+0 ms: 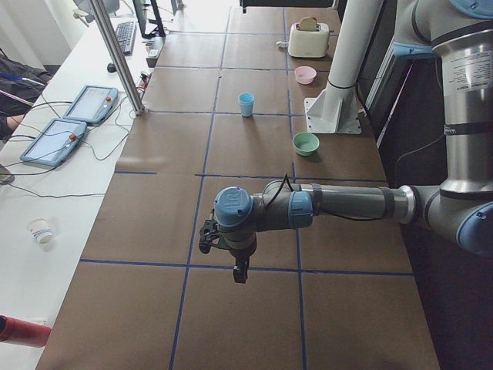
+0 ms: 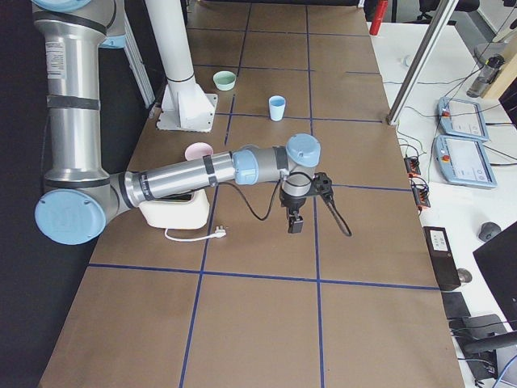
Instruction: Stack blue cups with both arms
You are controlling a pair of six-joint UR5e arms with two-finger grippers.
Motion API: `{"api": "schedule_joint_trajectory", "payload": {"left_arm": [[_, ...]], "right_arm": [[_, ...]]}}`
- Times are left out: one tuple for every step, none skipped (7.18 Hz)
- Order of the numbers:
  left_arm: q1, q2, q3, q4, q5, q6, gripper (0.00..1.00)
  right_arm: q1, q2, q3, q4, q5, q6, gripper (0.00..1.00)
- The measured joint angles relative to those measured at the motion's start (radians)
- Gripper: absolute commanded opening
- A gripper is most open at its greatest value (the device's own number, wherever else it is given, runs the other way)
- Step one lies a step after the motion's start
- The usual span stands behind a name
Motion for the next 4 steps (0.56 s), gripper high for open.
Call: {"api": "schedule_joint_trajectory", "payload": {"left_arm": [[0.0, 0.0, -0.002, 0.0, 0.0, 0.001, 1.0], [0.0, 0.002, -0.006, 0.0, 0.0, 0.003, 1.0], [0.0, 0.005, -0.012, 0.001, 0.0, 0.005, 1.0], [0.0, 0.008, -0.013, 0.001, 0.001, 0.006, 1.0]], "right_arm": [[0.063, -0.072, 0.003, 0.002, -0.001, -0.1, 1.0], [0.105, -0.136, 0.004, 0.004, -0.003, -0.164, 1.0], [0.125, -0.18, 0.005, 0.005, -0.005, -0.19, 1.0], [0.132, -0.2, 0.006, 0.006, -0.005, -0.193, 1.0]]}}
